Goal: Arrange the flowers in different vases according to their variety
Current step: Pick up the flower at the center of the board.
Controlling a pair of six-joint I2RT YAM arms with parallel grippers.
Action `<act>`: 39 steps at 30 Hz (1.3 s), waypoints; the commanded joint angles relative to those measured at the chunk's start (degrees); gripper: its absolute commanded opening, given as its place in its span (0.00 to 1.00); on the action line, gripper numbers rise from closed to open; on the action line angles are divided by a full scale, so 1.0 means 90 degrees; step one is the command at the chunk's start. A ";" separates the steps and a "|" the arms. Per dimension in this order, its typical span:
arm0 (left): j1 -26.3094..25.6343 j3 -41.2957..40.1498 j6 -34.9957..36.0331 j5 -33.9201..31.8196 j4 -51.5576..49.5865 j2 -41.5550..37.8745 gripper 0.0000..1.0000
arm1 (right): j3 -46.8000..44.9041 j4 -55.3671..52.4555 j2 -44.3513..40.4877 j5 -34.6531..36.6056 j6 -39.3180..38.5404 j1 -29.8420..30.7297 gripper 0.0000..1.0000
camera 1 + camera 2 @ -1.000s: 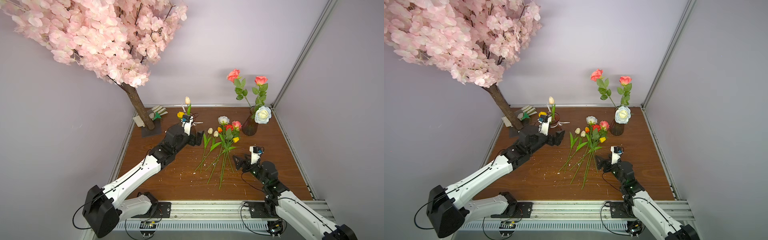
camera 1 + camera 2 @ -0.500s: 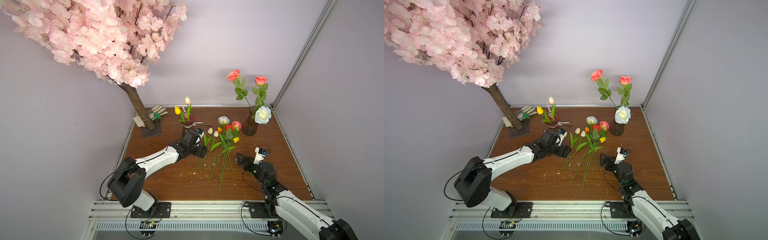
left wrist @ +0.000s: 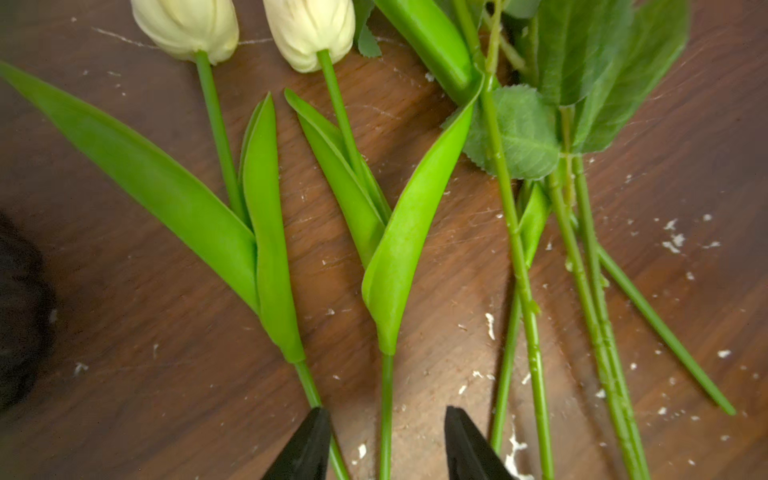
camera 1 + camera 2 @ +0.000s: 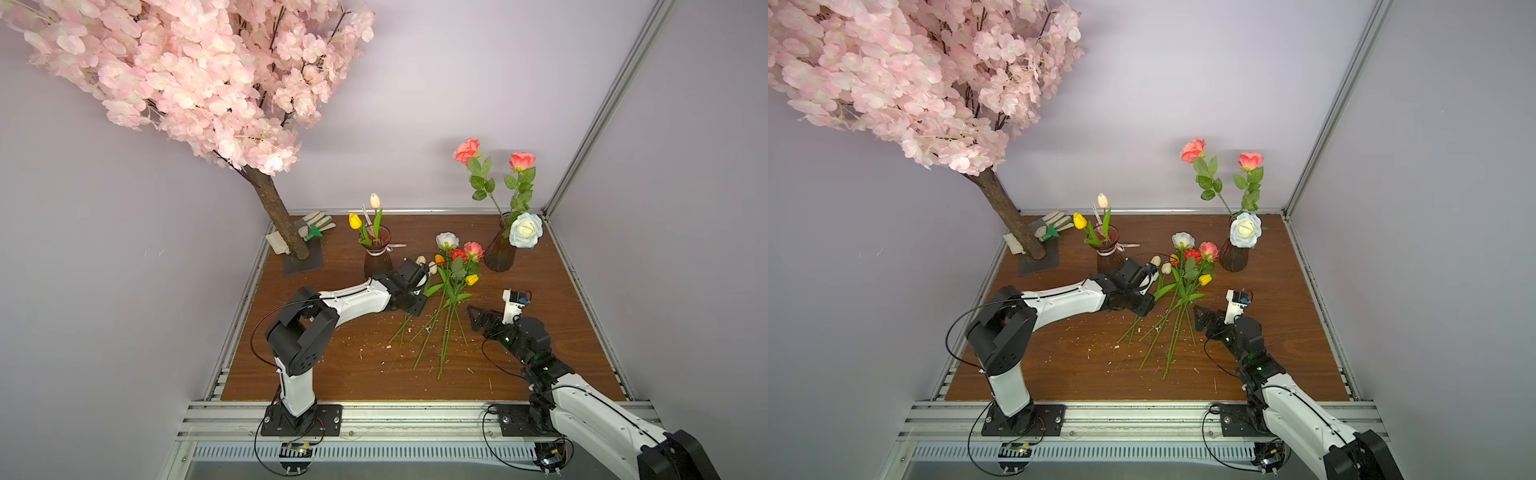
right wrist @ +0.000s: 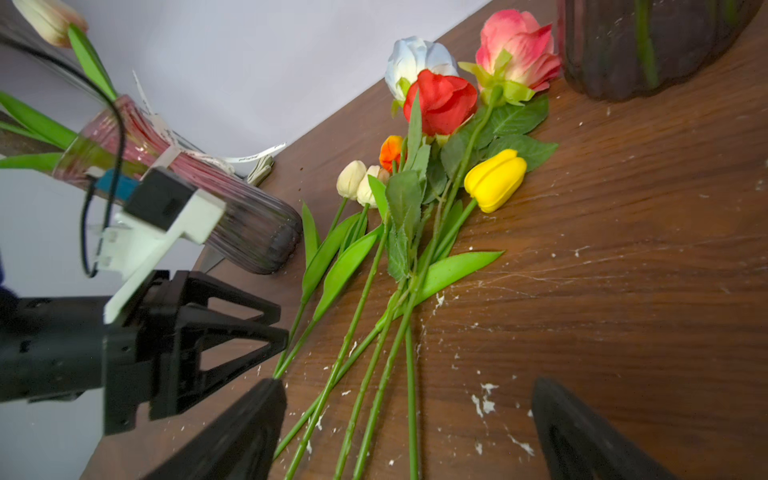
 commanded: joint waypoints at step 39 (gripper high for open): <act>-0.0110 0.0465 0.0181 -0.1801 0.0364 -0.1575 0.00 | 0.0010 0.0761 0.0171 -0.1905 -0.1454 0.0563 0.99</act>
